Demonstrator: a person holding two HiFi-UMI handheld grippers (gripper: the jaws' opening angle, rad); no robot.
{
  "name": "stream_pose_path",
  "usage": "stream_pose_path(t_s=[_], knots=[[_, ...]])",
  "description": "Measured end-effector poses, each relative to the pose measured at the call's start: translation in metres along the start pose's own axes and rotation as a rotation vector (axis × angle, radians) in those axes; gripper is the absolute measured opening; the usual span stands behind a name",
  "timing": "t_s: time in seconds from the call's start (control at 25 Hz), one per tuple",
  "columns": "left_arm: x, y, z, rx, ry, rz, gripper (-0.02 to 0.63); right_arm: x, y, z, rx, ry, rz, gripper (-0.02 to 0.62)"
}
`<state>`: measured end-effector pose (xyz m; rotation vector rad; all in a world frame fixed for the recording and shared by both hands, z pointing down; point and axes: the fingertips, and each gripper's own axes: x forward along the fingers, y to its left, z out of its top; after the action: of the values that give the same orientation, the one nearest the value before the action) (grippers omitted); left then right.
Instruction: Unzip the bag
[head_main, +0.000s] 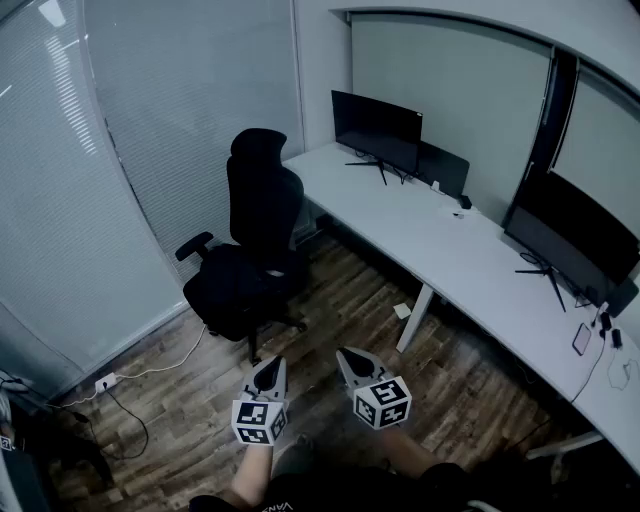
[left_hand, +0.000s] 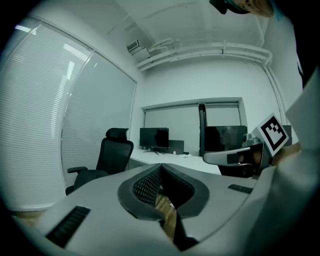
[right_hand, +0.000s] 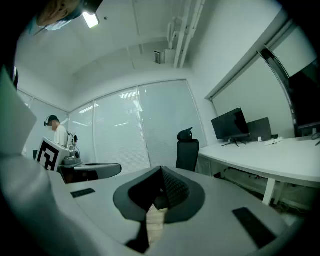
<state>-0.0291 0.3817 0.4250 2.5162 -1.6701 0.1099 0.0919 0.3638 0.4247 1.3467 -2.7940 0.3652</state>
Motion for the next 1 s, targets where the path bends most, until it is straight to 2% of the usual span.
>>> stream_pose_path(t_s=[0.2, 0.32, 0.48, 0.76, 1.0], knots=[[0.022, 0.023, -0.009, 0.034, 0.026, -0.045, 0.020, 0.030, 0.000, -0.004, 0.068, -0.036, 0.007, 0.046], [0.040, 0.042, -0.007, 0.041, 0.025, -0.086, 0.020, 0.059, -0.007, -0.003, 0.085, -0.041, -0.029, 0.048], [0.063, 0.084, -0.007, 0.076, 0.037, -0.121, 0.020, 0.104, -0.009, -0.003, 0.100, -0.027, -0.070, 0.048], [0.102, 0.163, -0.008, 0.081, 0.080, -0.201, 0.020, 0.192, 0.000, -0.001, 0.130, -0.027, -0.128, 0.048], [0.134, 0.210, -0.014, 0.087, 0.115, -0.272, 0.021, 0.235, -0.008, -0.007, 0.225, -0.057, -0.211, 0.048]])
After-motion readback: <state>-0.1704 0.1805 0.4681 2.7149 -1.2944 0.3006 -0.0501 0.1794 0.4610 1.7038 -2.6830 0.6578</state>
